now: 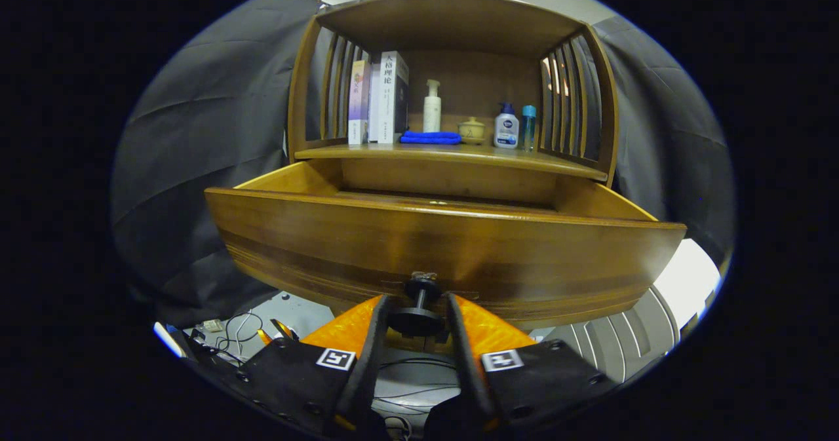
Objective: Pull open the drawer, take out the items inside it, and place them on the countertop above the cabinet.
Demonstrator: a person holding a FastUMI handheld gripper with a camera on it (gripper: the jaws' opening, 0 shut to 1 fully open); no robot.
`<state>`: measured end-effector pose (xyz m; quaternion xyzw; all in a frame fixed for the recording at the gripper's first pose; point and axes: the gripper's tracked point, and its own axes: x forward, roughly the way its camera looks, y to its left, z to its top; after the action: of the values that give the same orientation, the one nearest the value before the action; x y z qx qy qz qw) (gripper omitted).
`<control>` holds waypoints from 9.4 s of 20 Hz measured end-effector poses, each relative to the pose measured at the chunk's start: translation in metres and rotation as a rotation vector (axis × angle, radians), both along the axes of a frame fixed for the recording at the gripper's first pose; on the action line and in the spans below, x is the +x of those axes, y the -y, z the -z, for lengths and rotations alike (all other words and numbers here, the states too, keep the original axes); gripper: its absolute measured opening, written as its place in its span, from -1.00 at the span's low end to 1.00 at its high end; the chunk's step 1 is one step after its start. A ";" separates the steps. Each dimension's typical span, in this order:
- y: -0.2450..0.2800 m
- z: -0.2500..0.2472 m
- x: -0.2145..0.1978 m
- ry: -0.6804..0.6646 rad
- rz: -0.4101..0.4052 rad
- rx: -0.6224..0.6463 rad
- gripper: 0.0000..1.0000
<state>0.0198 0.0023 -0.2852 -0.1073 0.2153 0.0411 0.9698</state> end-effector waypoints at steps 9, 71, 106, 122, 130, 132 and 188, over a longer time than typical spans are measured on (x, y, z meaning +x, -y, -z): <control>0.001 -0.063 -0.015 0.102 -0.019 0.008 0.99; -0.014 -0.020 0.149 -0.502 0.115 0.148 -0.73; -0.006 -0.136 0.298 -0.252 0.114 0.152 -0.73; -0.012 -0.161 0.308 -0.127 0.103 0.124 0.98; -0.029 -0.233 0.250 0.146 0.053 0.109 0.96; -0.032 -0.246 0.227 0.217 0.041 0.096 0.96; -0.007 -0.017 0.049 0.239 0.135 0.083 0.95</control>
<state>0.0688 0.0097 -0.2682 -0.0568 0.1032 -0.0285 0.9926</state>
